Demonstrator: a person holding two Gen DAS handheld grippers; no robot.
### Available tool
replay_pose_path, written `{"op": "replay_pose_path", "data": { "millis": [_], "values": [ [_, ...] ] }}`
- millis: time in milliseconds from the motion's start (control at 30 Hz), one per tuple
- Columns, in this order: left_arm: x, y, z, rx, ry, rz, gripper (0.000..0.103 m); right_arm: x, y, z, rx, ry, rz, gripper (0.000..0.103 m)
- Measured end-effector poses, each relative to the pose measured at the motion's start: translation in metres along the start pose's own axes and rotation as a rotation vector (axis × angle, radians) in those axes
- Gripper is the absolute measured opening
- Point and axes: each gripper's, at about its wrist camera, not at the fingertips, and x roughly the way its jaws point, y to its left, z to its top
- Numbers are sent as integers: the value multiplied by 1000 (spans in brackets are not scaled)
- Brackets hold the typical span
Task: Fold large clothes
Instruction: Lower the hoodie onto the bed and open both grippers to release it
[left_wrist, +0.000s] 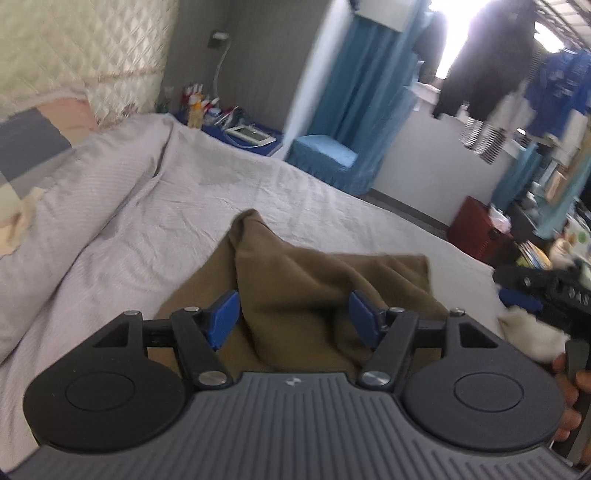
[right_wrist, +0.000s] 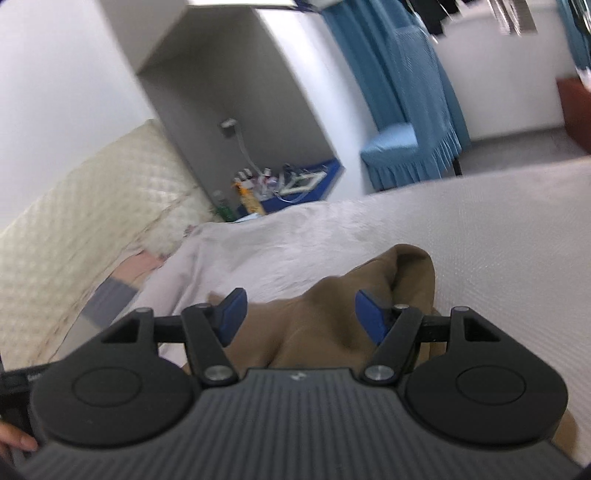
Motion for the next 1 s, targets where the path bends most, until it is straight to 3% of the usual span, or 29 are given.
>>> {"op": "replay_pose_path", "data": {
  "millis": [133, 267, 500, 733, 867, 1000],
  "values": [
    [-79, -20, -37, 48, -32, 21, 71, -61, 34, -18, -65, -21, 25, 69],
    [-141, -32, -75, 25, -67, 15, 71, -116, 59, -42, -142, -31, 26, 69],
    [-206, -54, -150, 25, -103, 17, 71, -179, 83, -92, -233, -25, 36, 69],
    [-220, -72, -213, 32, -109, -6, 71, -209, 82, -137, -226, 35, 46, 69],
    [-210, -69, -230, -8, -90, -38, 70, -209, 79, -155, -222, 74, 30, 69],
    [-193, -62, -236, 4, -62, -16, 68, -197, 73, -169, -188, 124, 8, 69]
  ]
}}
